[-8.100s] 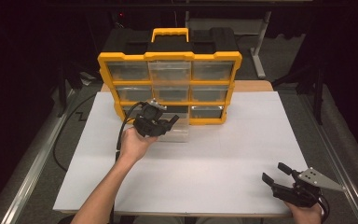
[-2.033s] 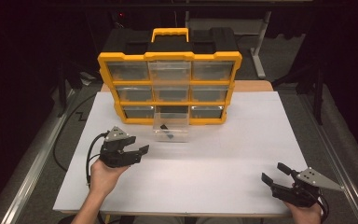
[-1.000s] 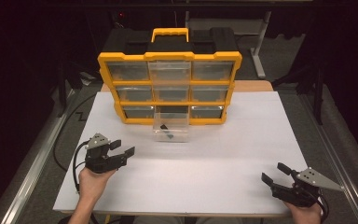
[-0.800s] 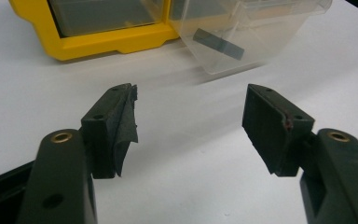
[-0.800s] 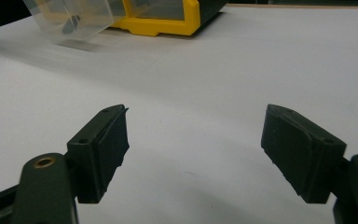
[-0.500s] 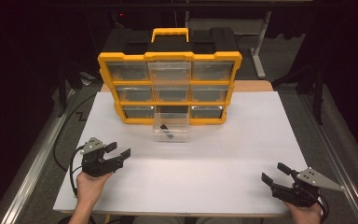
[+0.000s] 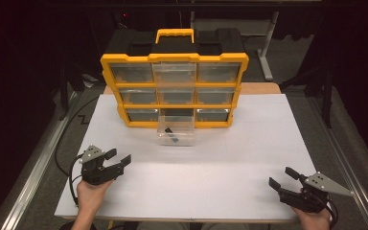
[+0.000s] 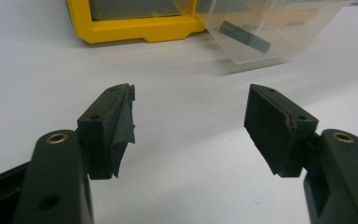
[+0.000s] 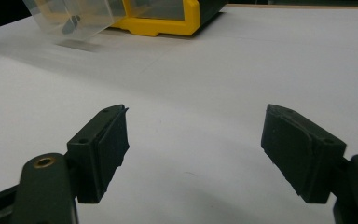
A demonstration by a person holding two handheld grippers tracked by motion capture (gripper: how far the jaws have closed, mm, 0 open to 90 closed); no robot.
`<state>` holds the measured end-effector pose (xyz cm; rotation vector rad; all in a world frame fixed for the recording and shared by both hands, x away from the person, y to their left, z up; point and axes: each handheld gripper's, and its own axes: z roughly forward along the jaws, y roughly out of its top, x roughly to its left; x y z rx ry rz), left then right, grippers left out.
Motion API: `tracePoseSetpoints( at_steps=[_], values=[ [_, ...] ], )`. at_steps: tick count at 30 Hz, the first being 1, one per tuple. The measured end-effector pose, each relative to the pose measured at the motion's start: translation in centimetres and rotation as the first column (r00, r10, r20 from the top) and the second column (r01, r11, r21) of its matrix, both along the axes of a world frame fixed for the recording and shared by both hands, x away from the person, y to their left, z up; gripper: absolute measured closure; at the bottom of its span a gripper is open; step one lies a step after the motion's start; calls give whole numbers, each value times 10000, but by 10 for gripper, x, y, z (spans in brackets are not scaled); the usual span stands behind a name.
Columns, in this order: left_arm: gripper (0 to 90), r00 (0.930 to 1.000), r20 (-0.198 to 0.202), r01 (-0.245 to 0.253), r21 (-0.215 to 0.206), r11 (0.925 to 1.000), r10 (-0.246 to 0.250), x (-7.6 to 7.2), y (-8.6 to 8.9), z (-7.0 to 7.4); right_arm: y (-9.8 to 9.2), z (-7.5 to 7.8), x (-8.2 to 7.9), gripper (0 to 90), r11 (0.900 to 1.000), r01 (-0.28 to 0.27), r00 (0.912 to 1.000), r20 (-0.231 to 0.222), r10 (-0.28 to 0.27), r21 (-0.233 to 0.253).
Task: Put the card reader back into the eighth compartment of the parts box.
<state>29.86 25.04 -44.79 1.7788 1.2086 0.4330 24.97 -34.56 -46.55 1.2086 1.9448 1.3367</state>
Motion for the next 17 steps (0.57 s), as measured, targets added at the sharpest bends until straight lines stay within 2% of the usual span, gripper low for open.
tracePoseSetpoints(
  at_steps=[11, 17],
  values=[
    [325, 9987, 164, -471, -546, 9974, 480, -8, 13, -12, 0, 0, 0, 230, 10000, -18, 10000, 20, 18, 6],
    [320, 9985, 188, -509, -474, 9976, 519, -10, 13, -15, 0, 0, 0, 230, 10000, -27, 10000, 38, 27, 9]
  ],
)
